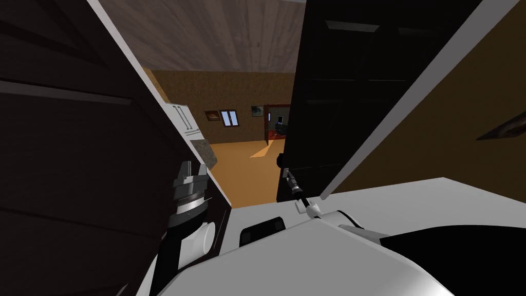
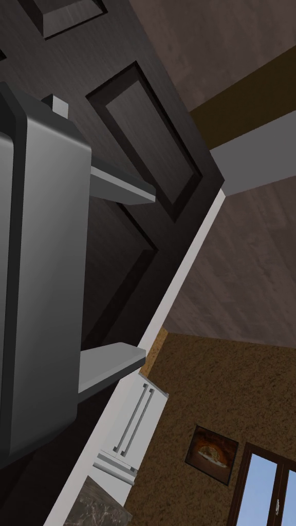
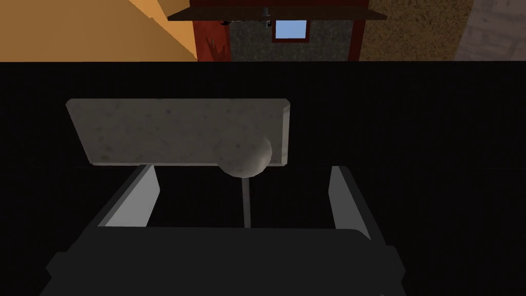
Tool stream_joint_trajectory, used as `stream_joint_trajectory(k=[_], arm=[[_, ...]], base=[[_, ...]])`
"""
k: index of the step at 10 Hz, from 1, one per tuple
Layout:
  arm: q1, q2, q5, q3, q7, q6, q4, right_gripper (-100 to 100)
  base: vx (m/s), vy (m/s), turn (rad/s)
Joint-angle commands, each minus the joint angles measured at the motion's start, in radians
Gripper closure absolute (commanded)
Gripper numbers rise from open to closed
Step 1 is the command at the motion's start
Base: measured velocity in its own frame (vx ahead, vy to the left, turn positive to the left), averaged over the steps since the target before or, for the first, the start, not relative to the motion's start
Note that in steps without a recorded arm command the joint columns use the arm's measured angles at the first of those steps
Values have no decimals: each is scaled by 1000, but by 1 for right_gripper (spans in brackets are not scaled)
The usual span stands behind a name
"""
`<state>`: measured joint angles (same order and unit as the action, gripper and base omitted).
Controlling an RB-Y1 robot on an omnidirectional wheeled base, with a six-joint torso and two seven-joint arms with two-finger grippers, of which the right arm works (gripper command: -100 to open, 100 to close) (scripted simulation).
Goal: Pull the door open
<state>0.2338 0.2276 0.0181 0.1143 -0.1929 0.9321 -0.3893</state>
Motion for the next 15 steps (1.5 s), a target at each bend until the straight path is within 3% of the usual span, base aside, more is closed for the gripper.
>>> stream_joint_trajectory(k=[1, 2, 4, 5, 6, 7, 12, 15], arm=[[-23, 23, 5, 6, -19, -4, -18, -100], [-23, 23, 5, 6, -19, -4, -51, -100], [-23, 23, 5, 6, -19, -4, -18, -100], [-35, 44, 11, 13, -35, 6, -14, -100], [-25, 30, 9, 11, -22, 9, -3, -100], [-25, 30, 9, 11, -22, 9, -3, 100], [-25, 30, 9, 11, -22, 9, -3, 100], [-33, 47, -12, -17, -57, 24, -4, 100]], base=[[191, 13, 71], [142, 6, 49], [23, -4, 4], [127, -14, 126], [82, -13, 34], [-22, 2, -30], [-12, 2, -1], [-156, -41, 87]])
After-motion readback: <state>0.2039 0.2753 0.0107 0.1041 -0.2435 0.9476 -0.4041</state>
